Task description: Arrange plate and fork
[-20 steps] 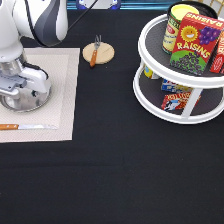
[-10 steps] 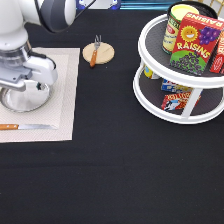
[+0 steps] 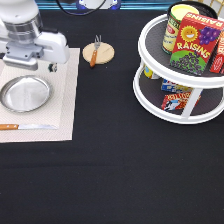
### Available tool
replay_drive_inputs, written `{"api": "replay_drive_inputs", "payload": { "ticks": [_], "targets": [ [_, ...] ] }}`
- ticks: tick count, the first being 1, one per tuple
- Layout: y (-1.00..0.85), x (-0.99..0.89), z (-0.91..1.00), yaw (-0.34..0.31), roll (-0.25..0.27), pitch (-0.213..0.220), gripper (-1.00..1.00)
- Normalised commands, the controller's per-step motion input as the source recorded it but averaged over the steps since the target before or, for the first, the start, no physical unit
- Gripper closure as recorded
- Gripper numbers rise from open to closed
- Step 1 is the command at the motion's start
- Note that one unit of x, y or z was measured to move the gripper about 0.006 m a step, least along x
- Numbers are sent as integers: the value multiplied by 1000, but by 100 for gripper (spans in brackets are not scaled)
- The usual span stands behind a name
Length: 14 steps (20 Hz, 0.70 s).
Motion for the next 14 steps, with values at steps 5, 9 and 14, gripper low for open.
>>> {"api": "replay_drive_inputs", "payload": {
  "ticks": [5,9,14],
  "targets": [
    [711,-855,-63,1,-12,-151,-100],
    [691,-874,-180,0,-46,-110,-100],
    [661,-978,-154,0,-9,-97,-100]
  ]
}}
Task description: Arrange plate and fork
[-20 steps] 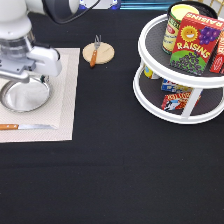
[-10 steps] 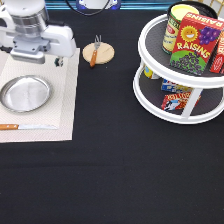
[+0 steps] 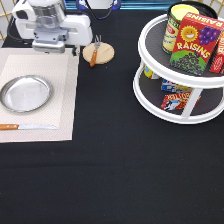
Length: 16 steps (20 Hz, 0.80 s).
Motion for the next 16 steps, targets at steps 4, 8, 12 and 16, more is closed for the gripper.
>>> {"api": "replay_drive_inputs", "payload": {
  "ticks": [4,8,12,16],
  "targets": [
    [603,-999,-260,0,0,-102,-100],
    [568,-969,-381,0,0,-139,-100],
    [392,-825,-522,-11,0,-139,-100],
    [259,-639,-531,-65,-27,-146,-100]
  ]
}}
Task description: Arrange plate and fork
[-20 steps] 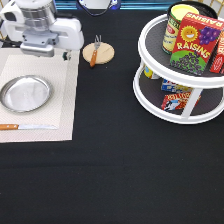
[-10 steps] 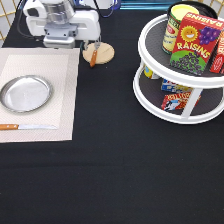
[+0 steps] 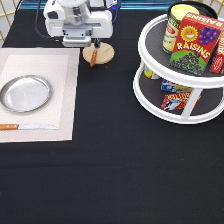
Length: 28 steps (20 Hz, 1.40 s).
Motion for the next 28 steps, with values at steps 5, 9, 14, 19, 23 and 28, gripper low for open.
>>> {"api": "replay_drive_inputs", "payload": {
  "ticks": [5,9,14,19,23,28],
  "targets": [
    [226,-451,-473,-69,-69,-136,-100],
    [249,-181,-169,-14,-40,-28,-100],
    [225,-201,-106,9,-18,0,-100],
    [267,-265,-217,50,-55,-2,-100],
    [231,-304,-192,38,-93,-22,-100],
    [175,-302,-55,33,-123,-48,-100]
  ]
}}
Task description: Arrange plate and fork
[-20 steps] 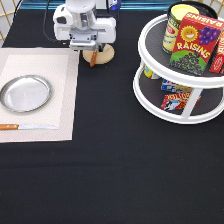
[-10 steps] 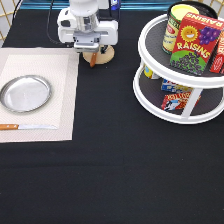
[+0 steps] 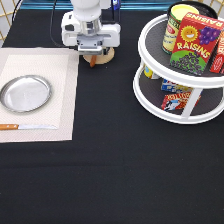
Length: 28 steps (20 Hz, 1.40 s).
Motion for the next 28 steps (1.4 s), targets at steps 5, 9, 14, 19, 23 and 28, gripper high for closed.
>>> {"api": "replay_drive_inputs", "payload": {
  "ticks": [5,9,14,19,23,28],
  "targets": [
    [103,-231,-95,36,-173,-92,100],
    [136,-246,-127,40,-179,-115,100],
    [135,-271,-129,39,-127,-110,100],
    [1,-248,-79,48,-16,-90,100],
    [-53,-260,-5,31,28,-68,100],
    [-134,-121,422,12,51,-14,100]
  ]
}}
